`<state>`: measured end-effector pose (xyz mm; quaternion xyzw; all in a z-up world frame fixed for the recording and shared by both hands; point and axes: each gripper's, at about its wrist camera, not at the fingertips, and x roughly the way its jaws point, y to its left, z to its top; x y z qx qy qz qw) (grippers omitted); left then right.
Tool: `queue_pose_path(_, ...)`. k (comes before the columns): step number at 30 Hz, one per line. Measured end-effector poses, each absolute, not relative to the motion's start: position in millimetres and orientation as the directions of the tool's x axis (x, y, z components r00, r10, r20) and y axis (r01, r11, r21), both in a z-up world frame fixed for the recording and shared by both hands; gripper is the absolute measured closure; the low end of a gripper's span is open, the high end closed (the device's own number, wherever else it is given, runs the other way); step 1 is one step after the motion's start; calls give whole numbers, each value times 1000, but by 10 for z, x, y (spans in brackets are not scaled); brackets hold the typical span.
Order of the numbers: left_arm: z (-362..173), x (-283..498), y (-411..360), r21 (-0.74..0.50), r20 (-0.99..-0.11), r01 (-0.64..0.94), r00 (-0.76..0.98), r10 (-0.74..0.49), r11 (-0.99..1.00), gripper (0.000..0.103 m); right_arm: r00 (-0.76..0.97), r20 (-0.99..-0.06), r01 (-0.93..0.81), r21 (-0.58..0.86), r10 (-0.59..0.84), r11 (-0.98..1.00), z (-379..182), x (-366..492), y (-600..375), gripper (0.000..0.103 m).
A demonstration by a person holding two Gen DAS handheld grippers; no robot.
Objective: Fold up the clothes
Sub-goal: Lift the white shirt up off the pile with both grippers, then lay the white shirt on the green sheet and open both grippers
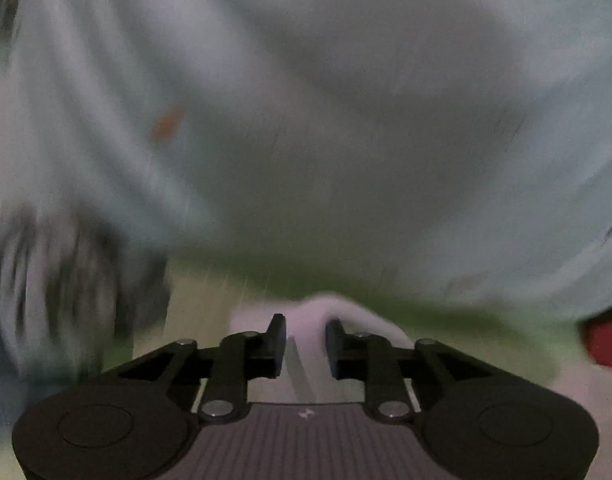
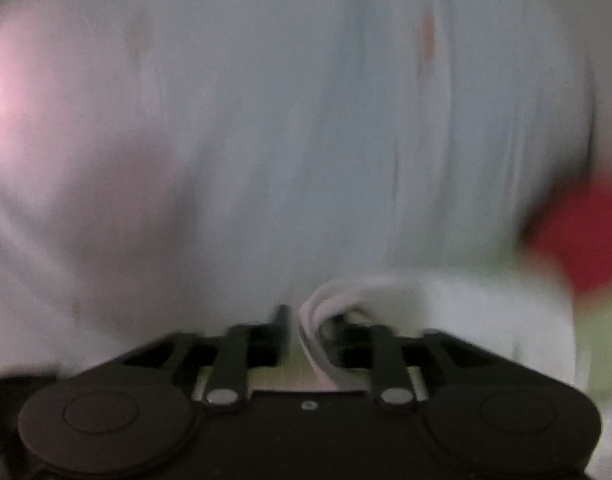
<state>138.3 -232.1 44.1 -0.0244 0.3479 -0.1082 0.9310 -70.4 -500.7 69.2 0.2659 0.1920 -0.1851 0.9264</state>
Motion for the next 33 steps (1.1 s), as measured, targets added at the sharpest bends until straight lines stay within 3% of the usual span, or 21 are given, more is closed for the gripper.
queue_pose_path(1,298,1306,-2288,-129,-668,175,712,-216,976,66,821,-545,450,440,-167,777,406,-632,-4980,68)
queue_pose_path(3,32,1094,-2246,-152,-706,159,674,-220,976,57,779,-608,476,419,-150,773,158,-727,-4908,66)
queue_pose_path(4,-61,1008,-2257,-160,-719,156,658,-224,975,52,758,-637,487,409,-142,772,39,-777,-4875,59)
queue_pose_path(5,-153,928,-2278,-169,-734,153,639,-228,974,49,757,-639,488,411,-139,770,15,-865,-4896,53)
queue_pose_path(10,-455,687,-2453,-236,-784,113,564,-258,965,38,744,-628,561,399,-230,725,-30,-1287,-5250,43)
queue_pose_path(17,-743,402,-3187,-336,-808,161,458,-372,928,29,687,-672,663,426,-276,615,-371,-1696,-5816,43)
queue_pose_path(26,-1261,353,-3980,-486,-806,77,347,-480,871,29,625,-737,687,363,-256,630,-705,-1992,-6256,43)
queue_pose_path(27,-1309,350,-4019,-501,-802,62,340,-490,863,31,619,-744,690,360,-253,628,-736,-2026,-6287,43)
queue_pose_path(28,-1352,347,-4052,-515,-799,49,335,-500,856,39,612,-751,693,357,-249,627,-766,-2061,-6318,43)
queue_pose_path(29,-1381,345,-4071,-524,-797,39,330,-506,851,61,607,-757,695,355,-244,626,-789,-2090,-6341,43)
queue_pose_path(30,-1397,343,-4083,-527,-800,29,321,-507,850,75,601,-763,696,351,-240,626,-805,-2113,-6358,43)
queue_pose_path(31,-1407,343,-4087,-523,-806,19,315,-502,852,99,594,-769,698,347,-236,627,-827,-2122,-6377,43)
queue_pose_path(33,-1373,346,-4023,-523,-808,-1,319,-495,852,100,588,-776,698,343,-229,629,-862,-2117,-6413,43)
